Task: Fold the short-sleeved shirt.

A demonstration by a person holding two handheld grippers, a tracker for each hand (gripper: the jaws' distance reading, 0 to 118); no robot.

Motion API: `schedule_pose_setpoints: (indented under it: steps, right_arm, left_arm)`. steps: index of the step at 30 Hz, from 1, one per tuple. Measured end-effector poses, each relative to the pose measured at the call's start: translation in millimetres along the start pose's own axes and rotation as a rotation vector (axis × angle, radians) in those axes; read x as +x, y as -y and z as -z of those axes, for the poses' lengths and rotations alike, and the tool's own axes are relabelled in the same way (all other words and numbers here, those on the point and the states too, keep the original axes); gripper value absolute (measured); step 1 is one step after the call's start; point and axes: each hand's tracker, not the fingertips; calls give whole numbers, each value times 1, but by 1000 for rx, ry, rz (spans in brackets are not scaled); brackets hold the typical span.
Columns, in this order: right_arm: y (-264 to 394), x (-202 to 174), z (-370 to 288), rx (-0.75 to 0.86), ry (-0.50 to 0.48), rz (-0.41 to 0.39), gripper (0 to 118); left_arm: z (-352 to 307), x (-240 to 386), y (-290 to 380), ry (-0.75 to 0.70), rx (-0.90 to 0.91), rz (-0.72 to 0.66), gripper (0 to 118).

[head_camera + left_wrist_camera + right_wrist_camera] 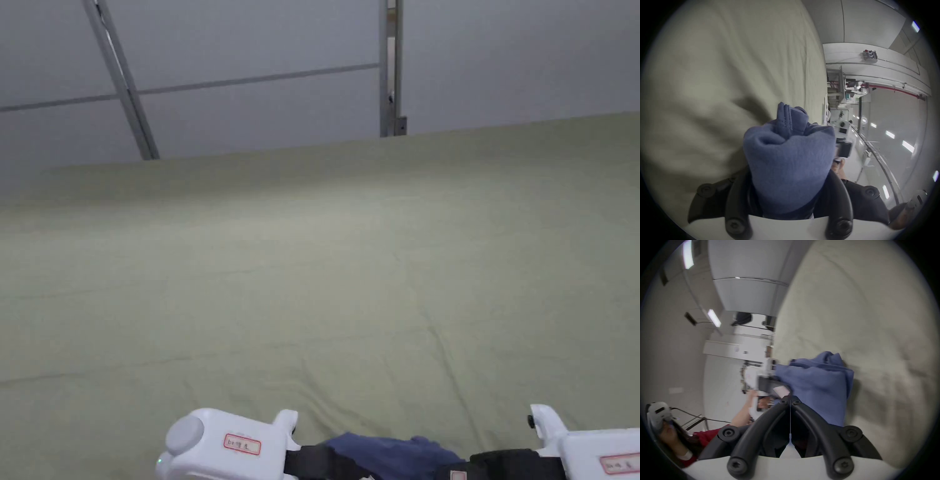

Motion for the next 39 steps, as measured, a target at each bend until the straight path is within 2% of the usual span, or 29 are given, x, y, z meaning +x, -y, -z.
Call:
schedule_pose_setpoints:
  steps: [2,6,7,8,9,12,16,19,24,26,27,29,30,32,33,35,37,39]
  right_arm:
    - [-3,-14,5,22,-77,-5,2]
    - [-6,-43,22,-4,-94,-63,2]
    - [-6,-46,27,-10,-108,-69,2]
    - [-6,-49,32,-17,-124,-71,2]
    - [-7,-54,39,-21,-138,-77,2]
    - [-7,-60,58,-34,-191,-84,2]
    - [-13,-62,84,-85,-189,-99,2]
    - [-17,-59,105,-121,-205,-73,2]
    - [-26,-45,132,-119,-180,-38,2]
    - [-25,-42,139,-115,-186,-25,2]
    - [-24,-41,141,-114,-187,-22,2]
    - [-23,-42,140,-113,-176,-17,2]
    - [-23,-42,138,-111,-164,-12,2]
    - [-26,-46,129,-85,-136,-18,2]
    - [-28,-51,120,-64,-132,-23,2]
    - [-38,-64,106,6,-93,-41,2]
    - [-48,-94,89,86,26,-125,2]
    - [-61,-133,80,164,162,-234,2]
  left_arm:
    - [-43,-9,-2,-83,55,10,49]
    - [-146,-38,1,-179,117,0,49]
    - [-168,-44,2,-184,105,18,49]
    - [-195,-47,6,-234,114,95,49]
    - [-219,-51,9,-258,105,91,49]
    - [-277,-70,16,-322,112,9,49]
    - [-340,-78,31,-393,126,-27,49]
    - [-387,-89,40,-459,156,-94,49]
    - [-429,-106,61,-529,235,-223,50]
    - [-427,-118,66,-536,260,-269,50]
    - [-422,-123,67,-608,269,-252,53]
    - [-410,-131,67,-773,278,-287,83]
    - [-408,-133,70,-823,296,-298,88]
    - [-409,-121,78,-751,387,-334,97]
    - [-406,-110,77,-843,409,-344,108]
    - [-409,-79,77,-1112,452,-339,112]
    - [-419,-38,85,-1229,579,-257,112]
    - [-422,19,97,-1266,826,-170,112]
